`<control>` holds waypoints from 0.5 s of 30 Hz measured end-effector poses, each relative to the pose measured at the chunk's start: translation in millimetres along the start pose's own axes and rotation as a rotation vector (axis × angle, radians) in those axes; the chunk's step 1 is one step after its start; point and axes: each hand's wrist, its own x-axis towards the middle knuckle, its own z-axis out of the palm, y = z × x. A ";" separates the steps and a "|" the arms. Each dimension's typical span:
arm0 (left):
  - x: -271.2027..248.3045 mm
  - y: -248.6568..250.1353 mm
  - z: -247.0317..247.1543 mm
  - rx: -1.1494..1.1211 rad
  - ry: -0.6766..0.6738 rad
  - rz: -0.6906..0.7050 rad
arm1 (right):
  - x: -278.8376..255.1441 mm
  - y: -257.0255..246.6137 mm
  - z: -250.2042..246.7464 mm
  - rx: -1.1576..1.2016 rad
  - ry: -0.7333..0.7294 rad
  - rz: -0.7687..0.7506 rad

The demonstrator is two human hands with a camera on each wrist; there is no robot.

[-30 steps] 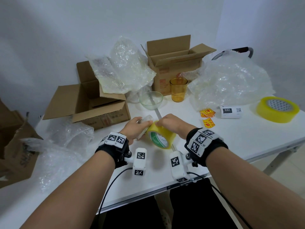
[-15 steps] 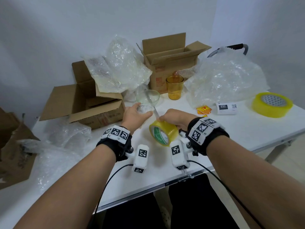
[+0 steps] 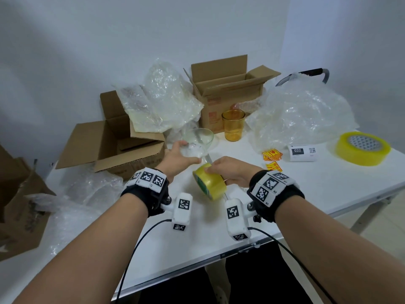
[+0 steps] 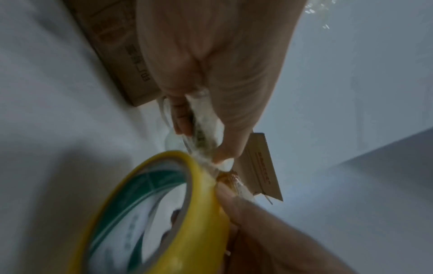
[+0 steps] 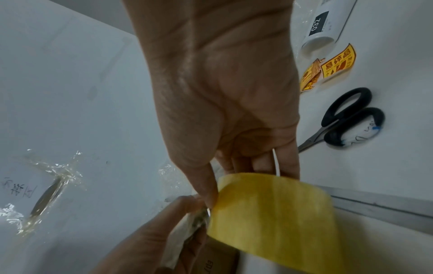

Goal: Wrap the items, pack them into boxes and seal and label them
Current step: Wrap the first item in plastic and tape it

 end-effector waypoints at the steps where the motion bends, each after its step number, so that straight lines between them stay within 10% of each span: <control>1: 0.5 -1.6 2.9 -0.040 0.021 0.015 | 0.2 -1.0 -0.1 0.002 -0.005 -0.017; 11: -1.3 3.9 6.9 -0.037 0.195 0.240 | 0.1 -1.6 -19.0 -0.001 0.112 -0.018; 15: -2.1 3.7 -0.3 -0.005 0.182 0.274 | 12.1 17.8 -42.4 -0.383 0.309 0.054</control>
